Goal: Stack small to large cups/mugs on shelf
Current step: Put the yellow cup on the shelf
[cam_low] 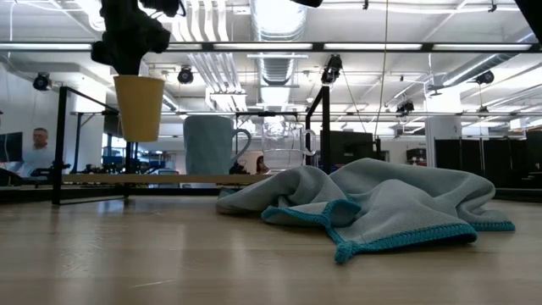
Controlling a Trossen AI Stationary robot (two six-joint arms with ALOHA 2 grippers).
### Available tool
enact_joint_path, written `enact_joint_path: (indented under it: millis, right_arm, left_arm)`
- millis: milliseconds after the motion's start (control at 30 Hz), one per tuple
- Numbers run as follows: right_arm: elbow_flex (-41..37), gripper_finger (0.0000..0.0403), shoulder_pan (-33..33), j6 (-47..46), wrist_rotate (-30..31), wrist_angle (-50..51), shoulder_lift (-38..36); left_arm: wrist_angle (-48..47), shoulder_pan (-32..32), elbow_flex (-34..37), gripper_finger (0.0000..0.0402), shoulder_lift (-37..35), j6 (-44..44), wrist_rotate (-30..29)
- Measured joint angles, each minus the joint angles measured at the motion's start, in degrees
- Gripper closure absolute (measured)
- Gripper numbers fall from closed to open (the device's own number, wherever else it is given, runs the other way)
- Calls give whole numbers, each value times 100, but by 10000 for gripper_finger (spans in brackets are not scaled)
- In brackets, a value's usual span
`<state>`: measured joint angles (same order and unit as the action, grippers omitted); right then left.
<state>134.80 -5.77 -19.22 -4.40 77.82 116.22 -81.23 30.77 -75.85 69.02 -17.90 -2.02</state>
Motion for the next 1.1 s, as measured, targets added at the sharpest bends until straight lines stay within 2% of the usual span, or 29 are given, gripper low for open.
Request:
enact_joint_path:
  millis: [100, 267, 367, 533, 767, 967, 1100]
  right_arm:
    - [0, 394, -14, 15, 2, -2, 0]
    - [0, 394, -32, 21, 3, -2, 0]
    - [0, 394, -36, 61, 7, -2, 0]
    - [0, 394, -39, 143, 7, -2, 0]
    - [0, 394, -39, 221, 7, 0, 0]
    - [0, 394, -36, 279, 7, -4, 0]
    - [0, 394, -36, 281, 8, -4, 0]
  left_arm:
    - [11, 363, 34, 401, 57, 226, 139]
    - [207, 924, 126, 401, 142, 500, 736]
    - [334, 1108, 135, 401, 205, 534, 817]
    - [273, 1272, 181, 401, 323, 683, 959]
    - [284, 1281, 678, 401, 401, 832, 987]
    - [754, 1348, 941, 401, 318, 792, 1014]
    - [731, 1417, 979, 401, 385, 822, 1047]
